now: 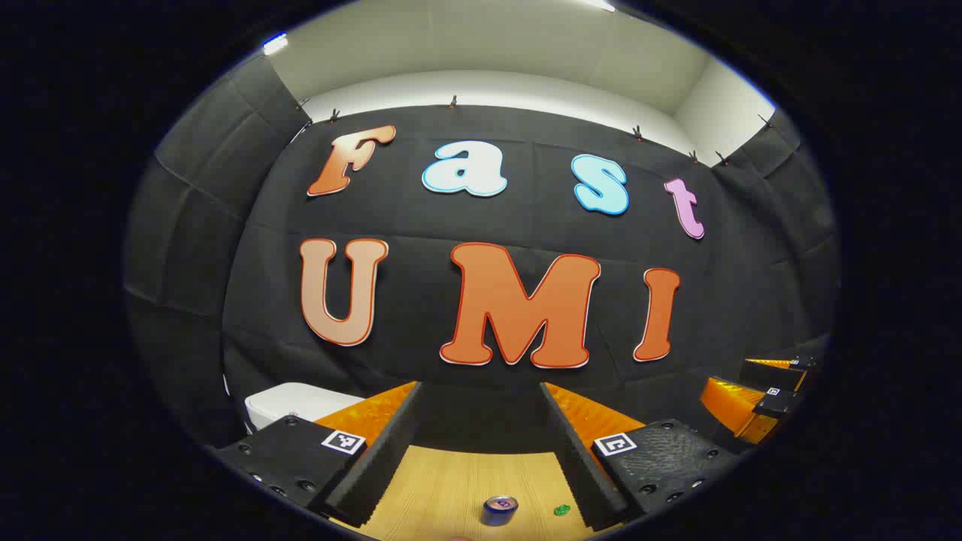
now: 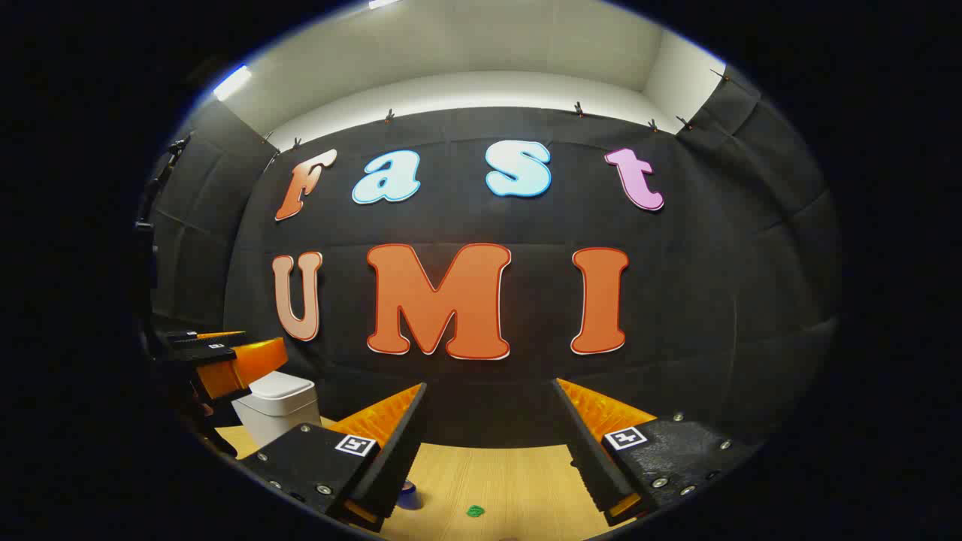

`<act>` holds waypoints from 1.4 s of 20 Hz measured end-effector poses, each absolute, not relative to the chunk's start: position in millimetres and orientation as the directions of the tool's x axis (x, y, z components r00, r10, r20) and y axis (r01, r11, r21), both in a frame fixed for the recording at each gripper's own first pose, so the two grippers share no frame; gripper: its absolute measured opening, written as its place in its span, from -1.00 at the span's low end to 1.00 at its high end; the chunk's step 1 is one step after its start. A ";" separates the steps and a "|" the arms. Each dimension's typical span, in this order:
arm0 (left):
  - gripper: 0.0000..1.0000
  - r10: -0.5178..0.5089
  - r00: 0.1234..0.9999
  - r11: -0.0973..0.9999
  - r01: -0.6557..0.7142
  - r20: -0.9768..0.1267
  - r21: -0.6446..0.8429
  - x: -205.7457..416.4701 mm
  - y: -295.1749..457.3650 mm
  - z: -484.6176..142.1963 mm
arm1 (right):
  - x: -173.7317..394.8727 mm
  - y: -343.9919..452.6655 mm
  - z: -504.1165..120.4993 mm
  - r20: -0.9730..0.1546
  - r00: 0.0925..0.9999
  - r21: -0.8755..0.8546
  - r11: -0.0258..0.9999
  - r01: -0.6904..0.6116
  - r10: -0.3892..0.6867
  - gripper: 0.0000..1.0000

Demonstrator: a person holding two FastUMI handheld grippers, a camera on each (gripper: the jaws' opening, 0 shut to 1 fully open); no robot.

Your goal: Press the lid of the desktop garbage bin to open it, pick up the crumpled paper on the desktop and throw it into the bin, then pick up the pop can on the desktop and drop it into the bin, and finally close the garbage bin lid.

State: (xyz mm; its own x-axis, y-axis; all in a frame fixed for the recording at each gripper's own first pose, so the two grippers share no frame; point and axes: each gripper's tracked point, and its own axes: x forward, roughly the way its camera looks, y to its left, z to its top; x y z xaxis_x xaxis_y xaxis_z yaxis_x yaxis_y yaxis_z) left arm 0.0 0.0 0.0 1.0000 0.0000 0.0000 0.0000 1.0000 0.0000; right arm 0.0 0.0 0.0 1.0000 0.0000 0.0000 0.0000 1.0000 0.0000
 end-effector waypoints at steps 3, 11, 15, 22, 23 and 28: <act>0.89 -0.014 0.999 1.000 0.014 -0.034 0.015 1.5 2.2 -19.3 | 1.8 6.0 -7.3 -0.020 1.000 0.006 1.000 0.014 -0.014 0.89; 0.89 -0.042 0.997 0.999 0.042 -0.070 -0.003 1.9 7.4 -31.6 | 2.8 19.3 -17.5 -0.043 0.999 0.000 1.000 0.017 -0.017 0.88; 0.89 -0.049 0.995 0.999 0.049 -0.089 0.006 -1.8 7.0 -35.9 | 1.5 22.2 -19.3 -0.046 0.999 0.004 1.000 0.007 -0.006 0.89; 0.89 -0.033 0.994 0.999 0.035 -0.100 0.021 -9.4 13.9 -38.5 | -0.1 28.9 -27.0 -0.074 0.997 0.052 0.999 -0.016 0.019 0.89; 0.89 -0.031 0.994 0.999 0.033 -0.100 0.020 -10.3 15.0 -39.0 | -0.6 31.1 -25.6 -0.074 0.997 0.075 0.997 -0.021 0.026 0.89; 0.89 -0.036 0.993 0.999 0.038 -0.113 0.020 -11.8 15.4 -41.0 | -1.9 30.4 -25.4 -0.072 0.997 0.067 0.998 -0.015 0.020 0.88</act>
